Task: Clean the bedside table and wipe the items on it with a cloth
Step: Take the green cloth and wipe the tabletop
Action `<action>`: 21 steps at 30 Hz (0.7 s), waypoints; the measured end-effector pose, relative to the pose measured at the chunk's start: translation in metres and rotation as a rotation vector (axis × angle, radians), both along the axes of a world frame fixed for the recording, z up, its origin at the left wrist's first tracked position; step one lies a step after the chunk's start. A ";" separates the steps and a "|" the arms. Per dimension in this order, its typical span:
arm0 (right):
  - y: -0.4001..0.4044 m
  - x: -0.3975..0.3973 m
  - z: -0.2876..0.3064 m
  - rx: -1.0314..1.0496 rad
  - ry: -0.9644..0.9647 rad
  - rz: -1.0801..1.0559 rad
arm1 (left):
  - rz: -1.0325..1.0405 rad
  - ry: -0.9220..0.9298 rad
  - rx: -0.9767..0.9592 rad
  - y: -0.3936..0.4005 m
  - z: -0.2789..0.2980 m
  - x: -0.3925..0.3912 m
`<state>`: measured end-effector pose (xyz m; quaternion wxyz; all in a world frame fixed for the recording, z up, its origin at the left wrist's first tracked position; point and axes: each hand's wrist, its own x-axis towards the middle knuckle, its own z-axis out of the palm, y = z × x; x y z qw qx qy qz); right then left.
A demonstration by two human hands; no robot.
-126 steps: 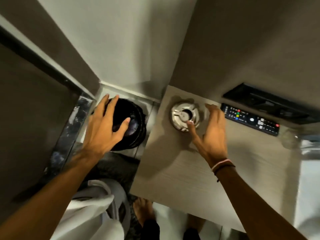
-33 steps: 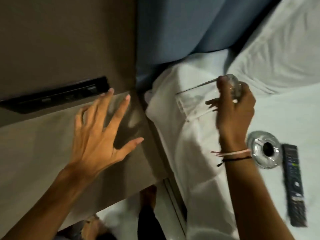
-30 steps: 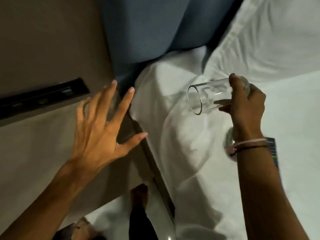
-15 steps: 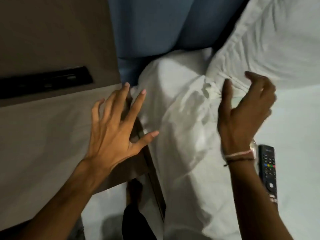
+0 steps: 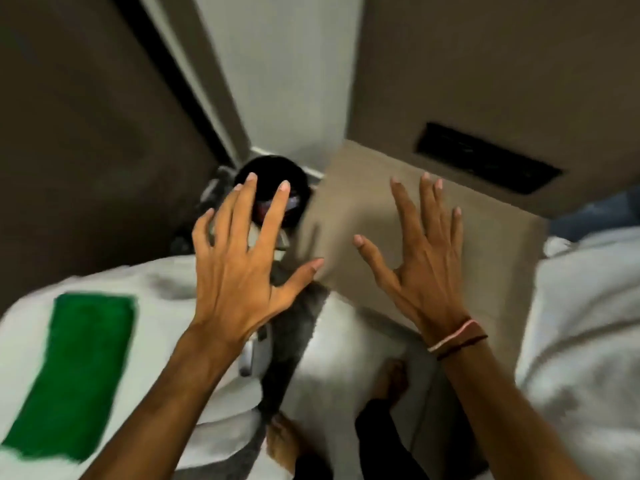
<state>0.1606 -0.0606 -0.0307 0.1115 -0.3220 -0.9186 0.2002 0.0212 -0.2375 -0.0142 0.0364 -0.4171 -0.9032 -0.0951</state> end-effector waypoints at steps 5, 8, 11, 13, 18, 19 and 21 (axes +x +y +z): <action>-0.117 -0.089 0.010 -0.039 0.068 0.308 | 0.311 -0.011 0.066 -0.134 0.013 -0.023; -0.183 -0.120 0.006 -0.116 0.112 0.478 | 0.498 -0.039 0.123 -0.198 0.011 -0.024; -0.231 -0.143 -0.001 -0.279 0.133 0.573 | 0.718 -0.154 0.071 -0.244 0.007 -0.024; -0.257 -0.161 -0.007 -0.338 0.033 0.630 | 0.847 -0.301 -0.059 -0.270 0.002 -0.023; -0.290 -0.193 -0.020 -0.218 -0.284 0.708 | 0.922 -0.654 -0.186 -0.298 -0.010 -0.025; -0.292 -0.197 -0.022 -0.248 -0.289 0.697 | 0.932 -0.700 -0.182 -0.298 -0.011 -0.029; -0.290 -0.201 -0.023 -0.349 -0.281 0.674 | 0.943 -0.795 -0.154 -0.298 -0.011 -0.039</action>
